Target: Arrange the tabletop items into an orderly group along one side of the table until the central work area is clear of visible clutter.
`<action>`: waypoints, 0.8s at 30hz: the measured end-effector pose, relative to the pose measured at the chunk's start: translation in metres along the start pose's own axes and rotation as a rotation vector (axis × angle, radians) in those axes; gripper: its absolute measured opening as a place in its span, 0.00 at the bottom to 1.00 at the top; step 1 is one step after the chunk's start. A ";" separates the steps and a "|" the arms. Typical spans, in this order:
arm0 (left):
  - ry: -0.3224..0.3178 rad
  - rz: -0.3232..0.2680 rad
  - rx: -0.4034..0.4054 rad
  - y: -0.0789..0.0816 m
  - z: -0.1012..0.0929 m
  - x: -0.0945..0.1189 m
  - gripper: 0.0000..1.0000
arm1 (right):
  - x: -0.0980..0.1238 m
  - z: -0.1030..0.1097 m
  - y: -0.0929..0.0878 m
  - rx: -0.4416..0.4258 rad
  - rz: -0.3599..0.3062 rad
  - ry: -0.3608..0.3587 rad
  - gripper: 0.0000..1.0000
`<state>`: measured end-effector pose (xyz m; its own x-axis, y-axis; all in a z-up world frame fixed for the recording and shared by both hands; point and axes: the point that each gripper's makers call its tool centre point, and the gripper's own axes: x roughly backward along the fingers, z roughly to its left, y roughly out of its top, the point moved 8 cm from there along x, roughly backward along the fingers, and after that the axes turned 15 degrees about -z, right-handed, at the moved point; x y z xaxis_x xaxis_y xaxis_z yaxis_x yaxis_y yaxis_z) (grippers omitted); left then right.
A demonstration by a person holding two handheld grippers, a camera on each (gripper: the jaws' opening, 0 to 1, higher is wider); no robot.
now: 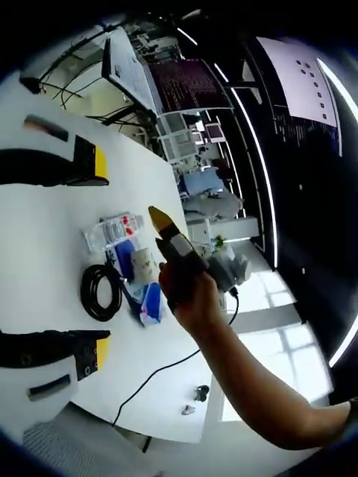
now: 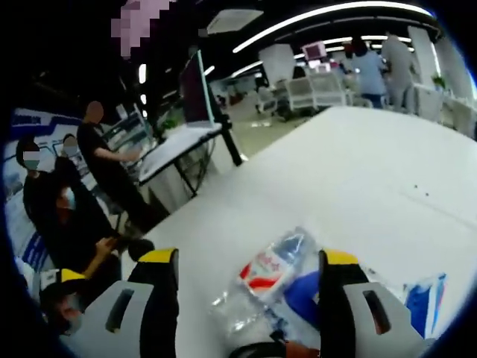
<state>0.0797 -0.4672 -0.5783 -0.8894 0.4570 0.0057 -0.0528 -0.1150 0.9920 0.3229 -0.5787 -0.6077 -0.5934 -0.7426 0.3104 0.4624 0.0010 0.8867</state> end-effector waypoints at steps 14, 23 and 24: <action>0.010 0.007 -0.011 -0.003 0.003 -0.001 0.78 | -0.036 -0.015 -0.010 -0.069 0.087 -0.086 0.64; 0.012 0.019 -0.005 -0.004 0.003 -0.001 0.78 | -0.050 -0.034 -0.013 -0.128 0.166 -0.126 0.55; 0.015 0.021 -0.002 -0.004 0.003 -0.001 0.78 | -0.052 -0.035 -0.012 -0.124 0.174 -0.128 0.54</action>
<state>0.0825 -0.4648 -0.5822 -0.8972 0.4409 0.0248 -0.0346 -0.1261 0.9914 0.3714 -0.5636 -0.6465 -0.5730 -0.6477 0.5021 0.6372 0.0332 0.7699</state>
